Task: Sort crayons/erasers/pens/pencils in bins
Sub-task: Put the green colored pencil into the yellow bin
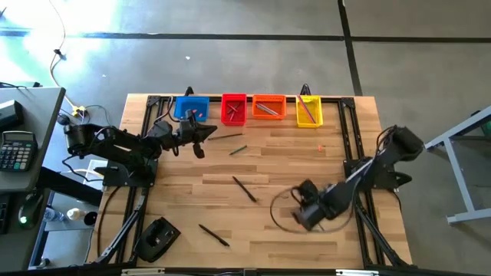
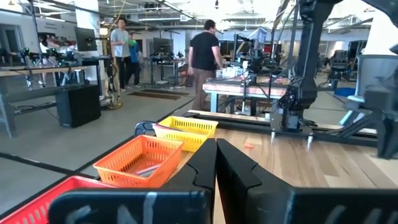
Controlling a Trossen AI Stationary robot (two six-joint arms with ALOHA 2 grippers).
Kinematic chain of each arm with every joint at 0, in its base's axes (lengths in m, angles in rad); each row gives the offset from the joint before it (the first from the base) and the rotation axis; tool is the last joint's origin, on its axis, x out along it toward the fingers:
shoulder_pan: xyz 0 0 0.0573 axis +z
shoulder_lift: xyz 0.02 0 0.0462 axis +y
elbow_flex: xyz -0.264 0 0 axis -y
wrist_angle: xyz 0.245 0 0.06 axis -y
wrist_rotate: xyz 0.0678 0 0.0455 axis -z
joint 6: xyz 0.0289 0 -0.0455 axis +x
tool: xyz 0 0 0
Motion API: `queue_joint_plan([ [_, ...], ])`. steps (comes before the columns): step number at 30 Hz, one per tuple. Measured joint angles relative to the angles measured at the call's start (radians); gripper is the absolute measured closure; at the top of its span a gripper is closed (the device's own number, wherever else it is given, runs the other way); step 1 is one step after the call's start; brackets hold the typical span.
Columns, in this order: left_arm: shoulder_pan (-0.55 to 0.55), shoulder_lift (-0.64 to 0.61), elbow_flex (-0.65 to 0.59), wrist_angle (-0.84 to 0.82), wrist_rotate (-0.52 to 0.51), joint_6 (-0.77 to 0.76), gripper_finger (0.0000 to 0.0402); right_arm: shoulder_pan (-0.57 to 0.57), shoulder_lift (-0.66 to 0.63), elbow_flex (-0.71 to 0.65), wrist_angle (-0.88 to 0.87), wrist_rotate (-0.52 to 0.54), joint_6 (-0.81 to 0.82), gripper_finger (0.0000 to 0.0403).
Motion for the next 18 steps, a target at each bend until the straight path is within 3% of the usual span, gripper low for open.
queue_joint_plan([
  [8, 0.000, 0.000, 0.000, 0.000, 0.000, -0.026, 0.0401, -0.334, -0.176, 0.000, -0.063, 0.118, -0.319, 0.0396],
  [18, 0.001, 0.000, 0.001, 0.000, -0.008, 0.008, 0.0401, -0.882, -0.305, 0.000, 0.012, 0.237, -0.860, 0.0396],
])
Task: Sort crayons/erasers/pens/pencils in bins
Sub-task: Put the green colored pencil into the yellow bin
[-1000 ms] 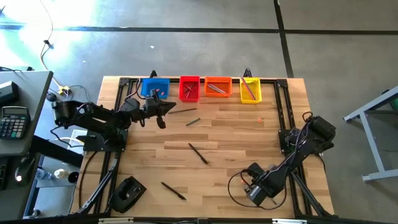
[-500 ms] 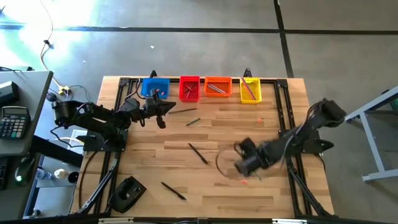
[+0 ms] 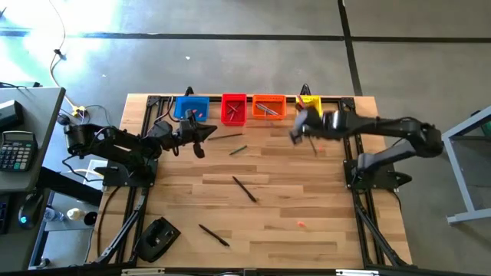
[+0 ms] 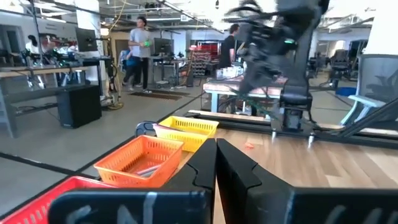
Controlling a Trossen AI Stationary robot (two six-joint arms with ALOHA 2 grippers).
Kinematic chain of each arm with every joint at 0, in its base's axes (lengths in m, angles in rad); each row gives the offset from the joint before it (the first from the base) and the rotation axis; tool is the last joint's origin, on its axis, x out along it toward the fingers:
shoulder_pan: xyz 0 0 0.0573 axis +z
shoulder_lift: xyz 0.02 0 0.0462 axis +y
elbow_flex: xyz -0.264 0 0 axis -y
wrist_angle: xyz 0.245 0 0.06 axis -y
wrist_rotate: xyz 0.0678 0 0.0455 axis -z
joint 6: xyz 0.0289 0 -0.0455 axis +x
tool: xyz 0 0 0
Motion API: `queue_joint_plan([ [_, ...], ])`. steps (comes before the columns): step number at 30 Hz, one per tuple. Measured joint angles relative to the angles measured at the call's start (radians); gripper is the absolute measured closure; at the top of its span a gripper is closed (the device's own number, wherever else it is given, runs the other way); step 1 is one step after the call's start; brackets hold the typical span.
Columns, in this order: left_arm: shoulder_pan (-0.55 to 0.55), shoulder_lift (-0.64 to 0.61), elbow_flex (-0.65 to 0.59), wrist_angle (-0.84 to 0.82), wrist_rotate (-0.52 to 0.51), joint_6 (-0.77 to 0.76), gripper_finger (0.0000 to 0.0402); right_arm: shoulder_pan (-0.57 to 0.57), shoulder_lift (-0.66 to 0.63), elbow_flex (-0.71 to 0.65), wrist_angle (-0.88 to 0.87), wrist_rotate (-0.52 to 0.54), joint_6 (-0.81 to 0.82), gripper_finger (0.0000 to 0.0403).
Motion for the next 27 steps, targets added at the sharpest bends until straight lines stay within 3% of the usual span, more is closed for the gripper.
queue_joint_plan([
  [6, 0.001, 0.000, 0.021, 0.000, -0.043, 0.025, 0.0401, -0.322, 0.036, 0.000, 0.279, -0.071, -0.432, 0.0396],
  [8, 0.001, 0.000, 0.035, -0.001, -0.043, 0.038, 0.0401, -0.413, 0.066, 0.002, 0.374, -0.142, -0.556, 0.0396],
  [13, 0.001, 0.000, 0.048, -0.008, -0.043, 0.060, 0.0401, -0.580, 0.166, 0.002, 0.473, -0.252, -0.736, 0.0396],
  [19, 0.001, 0.001, 0.049, -0.090, -0.043, 0.007, 0.0401, -0.685, 0.279, 0.002, 0.545, -0.347, -0.771, 0.0396],
  [27, 0.001, 0.001, 0.048, -0.116, -0.051, -0.043, 0.0401, -0.727, 0.349, 0.002, 0.553, -0.399, -0.732, 0.0396],
])
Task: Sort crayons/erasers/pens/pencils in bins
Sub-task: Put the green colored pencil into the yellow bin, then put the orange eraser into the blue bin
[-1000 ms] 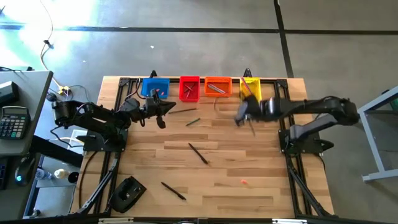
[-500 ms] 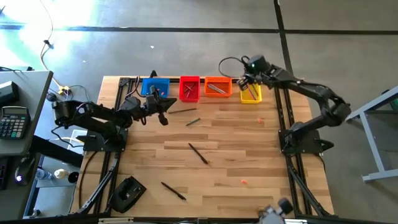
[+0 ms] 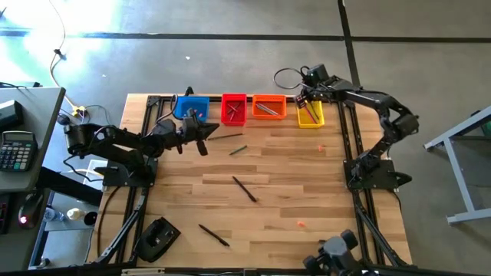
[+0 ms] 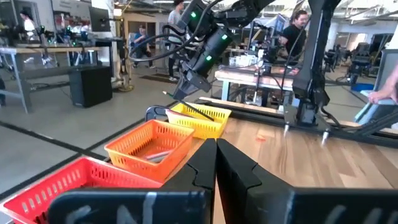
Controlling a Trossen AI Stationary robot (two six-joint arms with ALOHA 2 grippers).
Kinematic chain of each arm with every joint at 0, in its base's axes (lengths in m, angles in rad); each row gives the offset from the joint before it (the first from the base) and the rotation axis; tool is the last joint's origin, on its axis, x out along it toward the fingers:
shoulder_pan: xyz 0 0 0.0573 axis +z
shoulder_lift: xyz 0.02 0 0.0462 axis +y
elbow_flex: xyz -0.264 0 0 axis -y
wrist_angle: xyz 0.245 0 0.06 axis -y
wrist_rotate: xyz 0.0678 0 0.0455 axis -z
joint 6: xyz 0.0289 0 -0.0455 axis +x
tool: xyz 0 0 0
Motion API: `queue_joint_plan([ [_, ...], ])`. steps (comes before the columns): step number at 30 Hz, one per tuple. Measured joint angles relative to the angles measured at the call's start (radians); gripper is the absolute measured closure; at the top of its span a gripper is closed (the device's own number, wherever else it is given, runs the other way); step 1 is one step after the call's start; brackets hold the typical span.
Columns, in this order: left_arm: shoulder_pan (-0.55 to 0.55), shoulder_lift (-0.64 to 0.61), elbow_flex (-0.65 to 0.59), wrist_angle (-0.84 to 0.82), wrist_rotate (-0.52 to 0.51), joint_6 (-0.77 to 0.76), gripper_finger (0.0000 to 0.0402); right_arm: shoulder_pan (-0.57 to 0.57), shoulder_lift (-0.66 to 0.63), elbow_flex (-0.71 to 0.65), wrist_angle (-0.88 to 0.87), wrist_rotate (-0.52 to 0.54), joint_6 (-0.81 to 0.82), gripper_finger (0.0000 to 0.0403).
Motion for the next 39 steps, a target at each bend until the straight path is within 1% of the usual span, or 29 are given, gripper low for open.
queue_joint_plan([
  [3, 0.000, 0.000, -0.001, -0.005, 0.000, 0.000, 0.0401, -0.001, 0.005, 0.000, 0.000, 0.004, 0.003, 0.0393],
  [6, -0.001, 0.000, -0.001, -0.016, 0.000, -0.009, 0.0401, -0.005, 0.004, 0.000, -0.002, 0.006, 0.024, 0.0380],
  [11, -0.002, 0.000, -0.001, -0.077, 0.000, -0.021, 0.0401, -0.006, 0.004, 0.000, -0.014, 0.009, 0.030, 0.0334],
  [14, -0.002, 0.000, -0.002, -0.079, 0.000, -0.029, 0.0401, -0.006, -0.002, 0.000, -0.021, 0.009, 0.048, 0.0307],
  [17, -0.002, 0.000, -0.002, -0.080, 0.000, -0.025, 0.0401, 0.000, -0.034, 0.000, -0.032, 0.008, 0.052, 0.0296],
  [20, -0.002, 0.000, -0.002, -0.094, 0.000, -0.018, 0.0401, 0.017, -0.075, 0.000, -0.051, 0.008, 0.023, 0.0309],
  [23, -0.002, 0.000, -0.002, -0.130, -0.013, -0.007, 0.0401, 0.032, -0.110, -0.035, -0.029, 0.002, 0.001, 0.0345],
  [26, -0.002, 0.000, -0.002, -0.142, -0.062, 0.019, 0.0401, 0.040, -0.145, -0.106, 0.036, -0.006, -0.016, 0.0388],
  [27, -0.002, 0.000, -0.002, -0.141, -0.071, 0.024, 0.0401, 0.043, -0.163, -0.128, 0.062, -0.006, -0.021, 0.0395],
  [30, -0.002, 0.000, -0.002, -0.130, -0.074, 0.022, 0.0401, 0.058, -0.231, -0.175, 0.123, -0.006, -0.015, 0.0392],
  [33, -0.002, 0.000, -0.001, -0.121, -0.062, -0.001, 0.0401, 0.073, -0.303, -0.211, 0.132, -0.007, 0.015, 0.0397],
  [36, -0.002, 0.000, -0.001, -0.124, -0.054, -0.005, 0.0401, 0.094, -0.366, -0.241, 0.104, -0.002, 0.065, 0.0400],
  [39, -0.002, 0.000, -0.001, -0.124, -0.054, 0.023, 0.0401, 0.131, -0.416, -0.275, 0.042, 0.034, 0.151, 0.0401],
])
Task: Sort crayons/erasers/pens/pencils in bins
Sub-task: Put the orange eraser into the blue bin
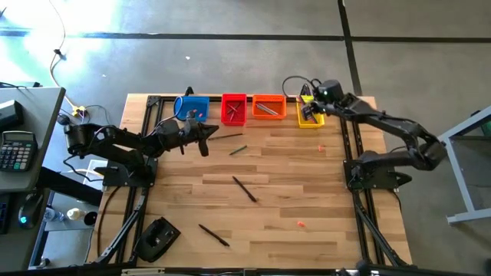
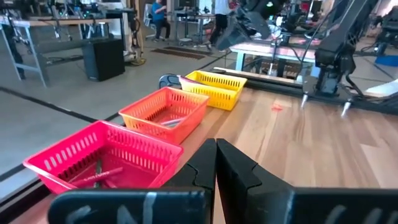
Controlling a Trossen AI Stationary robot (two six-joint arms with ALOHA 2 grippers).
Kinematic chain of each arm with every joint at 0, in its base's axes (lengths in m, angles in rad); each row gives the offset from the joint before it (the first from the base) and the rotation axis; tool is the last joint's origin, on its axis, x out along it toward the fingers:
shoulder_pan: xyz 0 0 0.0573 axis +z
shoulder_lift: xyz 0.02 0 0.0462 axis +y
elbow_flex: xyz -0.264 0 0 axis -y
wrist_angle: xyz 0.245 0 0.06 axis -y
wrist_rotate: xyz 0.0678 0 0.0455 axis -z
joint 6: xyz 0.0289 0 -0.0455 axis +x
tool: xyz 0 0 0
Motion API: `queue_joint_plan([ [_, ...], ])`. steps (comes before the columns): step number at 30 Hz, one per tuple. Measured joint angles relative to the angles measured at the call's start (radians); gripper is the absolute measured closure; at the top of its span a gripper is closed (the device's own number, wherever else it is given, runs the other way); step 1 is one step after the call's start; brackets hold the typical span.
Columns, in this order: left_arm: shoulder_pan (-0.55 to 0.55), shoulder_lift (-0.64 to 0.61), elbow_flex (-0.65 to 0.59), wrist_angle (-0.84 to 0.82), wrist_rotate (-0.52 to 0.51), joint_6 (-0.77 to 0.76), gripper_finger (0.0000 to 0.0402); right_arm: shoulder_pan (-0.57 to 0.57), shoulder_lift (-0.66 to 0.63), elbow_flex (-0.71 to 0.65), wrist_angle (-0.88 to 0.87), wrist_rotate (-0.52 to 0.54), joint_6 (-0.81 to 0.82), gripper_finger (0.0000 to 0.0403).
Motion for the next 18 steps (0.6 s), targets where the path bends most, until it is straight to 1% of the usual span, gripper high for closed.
queue_joint_plan([
  [5, 0.018, 0.000, 0.005, 0.002, 0.000, -0.026, 0.0401, 0.101, -0.054, -0.018, -0.189, 0.105, 0.188, 0.0402],
  [10, 0.015, 0.000, 0.005, -0.015, 0.040, -0.009, 0.0401, 0.260, -0.072, -0.019, -0.366, 0.160, 0.463, 0.0402],
  [12, 0.015, 0.000, 0.005, -0.015, 0.058, -0.006, 0.0401, 0.325, -0.072, -0.026, -0.408, 0.178, 0.564, 0.0402],
  [13, 0.015, 0.000, 0.005, -0.015, 0.059, -0.007, 0.0401, 0.352, -0.072, -0.034, -0.415, 0.176, 0.606, 0.0402],
  [15, 0.015, 0.000, 0.005, -0.015, 0.059, -0.027, 0.0401, 0.393, -0.072, -0.060, -0.414, 0.125, 0.667, 0.0402],
  [18, 0.011, 0.000, 0.005, -0.030, 0.059, -0.060, 0.0401, 0.426, -0.071, -0.111, -0.409, 0.063, 0.710, 0.0402],
])
